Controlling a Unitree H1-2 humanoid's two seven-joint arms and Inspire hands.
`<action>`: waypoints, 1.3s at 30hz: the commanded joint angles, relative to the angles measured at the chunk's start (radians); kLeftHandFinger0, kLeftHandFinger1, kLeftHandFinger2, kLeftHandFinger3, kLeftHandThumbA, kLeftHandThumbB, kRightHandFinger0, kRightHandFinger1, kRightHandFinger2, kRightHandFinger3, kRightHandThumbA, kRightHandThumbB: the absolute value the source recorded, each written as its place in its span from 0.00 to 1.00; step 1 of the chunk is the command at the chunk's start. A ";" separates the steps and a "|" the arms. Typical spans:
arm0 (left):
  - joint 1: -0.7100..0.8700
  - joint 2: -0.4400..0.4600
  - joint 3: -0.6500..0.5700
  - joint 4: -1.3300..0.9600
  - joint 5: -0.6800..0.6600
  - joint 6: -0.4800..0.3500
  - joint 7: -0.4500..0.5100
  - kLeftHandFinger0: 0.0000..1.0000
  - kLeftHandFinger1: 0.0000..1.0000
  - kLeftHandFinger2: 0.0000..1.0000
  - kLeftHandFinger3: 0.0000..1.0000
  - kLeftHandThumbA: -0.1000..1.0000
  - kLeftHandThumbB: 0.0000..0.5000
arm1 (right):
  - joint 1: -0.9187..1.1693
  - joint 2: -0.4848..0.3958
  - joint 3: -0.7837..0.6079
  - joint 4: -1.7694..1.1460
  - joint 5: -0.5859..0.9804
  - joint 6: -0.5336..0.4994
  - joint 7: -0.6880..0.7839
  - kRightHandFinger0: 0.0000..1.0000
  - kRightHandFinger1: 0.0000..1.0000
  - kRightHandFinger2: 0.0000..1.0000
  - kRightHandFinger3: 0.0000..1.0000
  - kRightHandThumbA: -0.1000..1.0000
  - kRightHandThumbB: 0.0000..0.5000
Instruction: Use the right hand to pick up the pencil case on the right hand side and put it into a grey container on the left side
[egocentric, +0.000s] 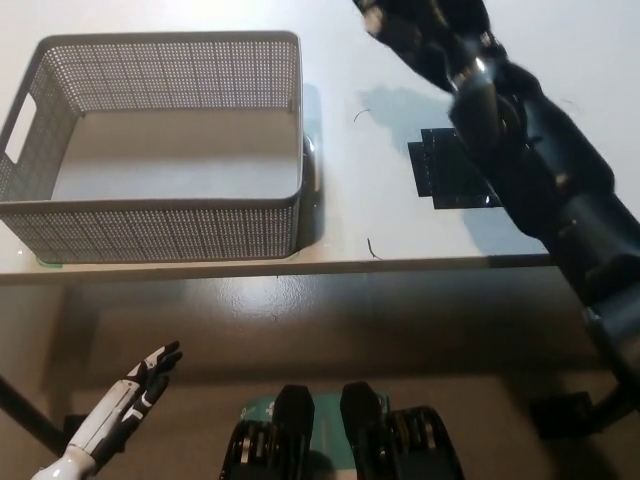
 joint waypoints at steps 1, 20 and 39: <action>-0.008 0.027 -0.001 -0.011 0.002 -0.041 -0.005 1.00 1.00 1.00 1.00 1.00 0.64 | -0.101 0.040 -0.012 -0.101 0.000 0.006 0.015 0.00 0.29 0.75 0.79 0.00 0.25; 0.003 0.032 -0.014 -0.059 0.037 0.010 -0.016 1.00 1.00 1.00 1.00 1.00 0.72 | -0.260 0.350 -0.014 0.076 0.016 0.003 -0.012 0.00 0.16 0.60 0.55 0.00 0.33; -0.049 0.061 -0.041 -0.041 0.038 -0.021 -0.039 1.00 1.00 1.00 1.00 1.00 0.67 | -0.246 0.344 -0.058 0.242 0.064 -0.028 -0.032 0.00 0.34 0.74 0.83 0.00 0.32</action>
